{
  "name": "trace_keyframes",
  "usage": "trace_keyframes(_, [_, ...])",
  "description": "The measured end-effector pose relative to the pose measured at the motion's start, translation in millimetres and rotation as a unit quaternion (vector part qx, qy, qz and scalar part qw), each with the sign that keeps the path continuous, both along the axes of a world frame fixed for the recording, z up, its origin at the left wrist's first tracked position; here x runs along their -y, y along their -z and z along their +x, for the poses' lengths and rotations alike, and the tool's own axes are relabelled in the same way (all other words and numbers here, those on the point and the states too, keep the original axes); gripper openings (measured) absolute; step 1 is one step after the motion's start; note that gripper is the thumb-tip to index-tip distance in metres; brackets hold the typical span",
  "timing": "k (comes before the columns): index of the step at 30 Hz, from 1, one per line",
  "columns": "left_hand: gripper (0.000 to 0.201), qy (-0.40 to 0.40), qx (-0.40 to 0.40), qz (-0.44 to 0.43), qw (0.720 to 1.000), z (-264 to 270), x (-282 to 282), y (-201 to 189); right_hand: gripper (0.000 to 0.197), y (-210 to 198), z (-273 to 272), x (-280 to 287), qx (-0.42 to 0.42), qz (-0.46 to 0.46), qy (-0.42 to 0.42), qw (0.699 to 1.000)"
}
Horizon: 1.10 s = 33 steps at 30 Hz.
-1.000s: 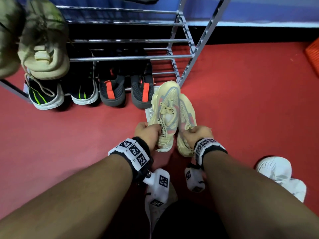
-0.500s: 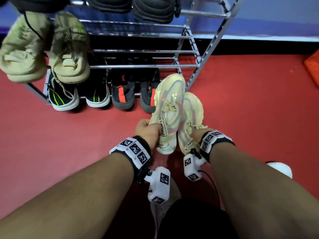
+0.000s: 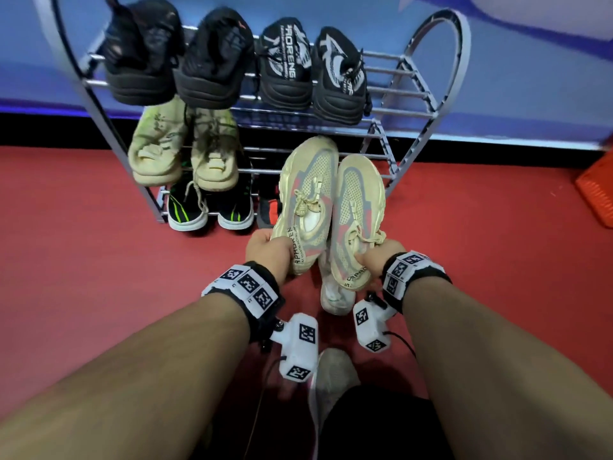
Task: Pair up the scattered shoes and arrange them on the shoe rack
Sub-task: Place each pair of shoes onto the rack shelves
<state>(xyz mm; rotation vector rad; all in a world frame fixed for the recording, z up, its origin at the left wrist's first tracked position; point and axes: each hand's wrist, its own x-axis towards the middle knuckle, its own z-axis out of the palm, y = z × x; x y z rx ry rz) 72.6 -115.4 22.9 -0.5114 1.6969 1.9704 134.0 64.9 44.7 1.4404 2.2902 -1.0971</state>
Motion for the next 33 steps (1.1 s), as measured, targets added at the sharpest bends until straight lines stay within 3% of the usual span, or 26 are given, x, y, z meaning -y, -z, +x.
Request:
trace_keyframes(4, [0.015,-0.022,0.006,0.031,0.999,-15,15,-18,0.050,-16,-23,21,-0.079,-0.024,-0.011,0.997])
trace_keyframes(7, [0.018,-0.023,0.013,0.052,0.998,-21,23,-26,0.040,-22,-44,37,-0.124,-0.040,-0.016,0.991])
trace_keyframes(9, [0.017,-0.023,0.002,0.057,0.998,-27,26,-32,0.024,-23,-57,44,-0.150,-0.029,-0.021,0.988])
trace_keyframes(12, [0.014,-0.030,0.007,0.074,0.997,-42,26,-33,0.046,-18,-71,46,-0.183,-0.001,-0.005,0.983])
trace_keyframes(13, [0.020,-0.036,0.014,0.087,0.995,-45,26,-33,0.049,-16,-73,46,-0.194,0.013,0.000,0.981])
trace_keyframes(15, [0.055,-0.065,0.033,0.117,0.990,-53,25,-29,0.050,-13,-78,48,-0.215,0.004,0.028,0.976])
trace_keyframes(17, [0.077,-0.104,0.042,0.141,0.984,-56,23,-24,0.050,-12,-81,48,-0.239,-0.044,0.067,0.968])
trace_keyframes(19, [0.077,-0.131,0.043,0.150,0.979,-59,20,-15,0.039,-9,-86,50,-0.264,-0.133,0.093,0.951])
trace_keyframes(21, [0.066,-0.149,0.041,0.168,0.974,-63,19,-9,0.025,-9,-90,53,-0.287,-0.256,0.130,0.914])
trace_keyframes(23, [0.067,-0.139,0.034,0.180,0.973,-66,19,-5,0.043,-13,-91,57,-0.317,-0.311,0.140,0.885])
trace_keyframes(26, [0.076,-0.120,0.011,0.181,0.976,-70,17,-3,0.072,-10,-98,53,-0.349,-0.332,0.131,0.866])
trace_keyframes(28, [0.072,-0.111,-0.004,0.156,0.982,-75,16,-3,0.080,-5,-103,51,-0.361,-0.338,0.155,0.855])
trace_keyframes(33, [0.055,-0.105,-0.005,0.109,0.988,-88,10,7,0.071,-2,-114,49,-0.408,-0.325,0.217,0.825])
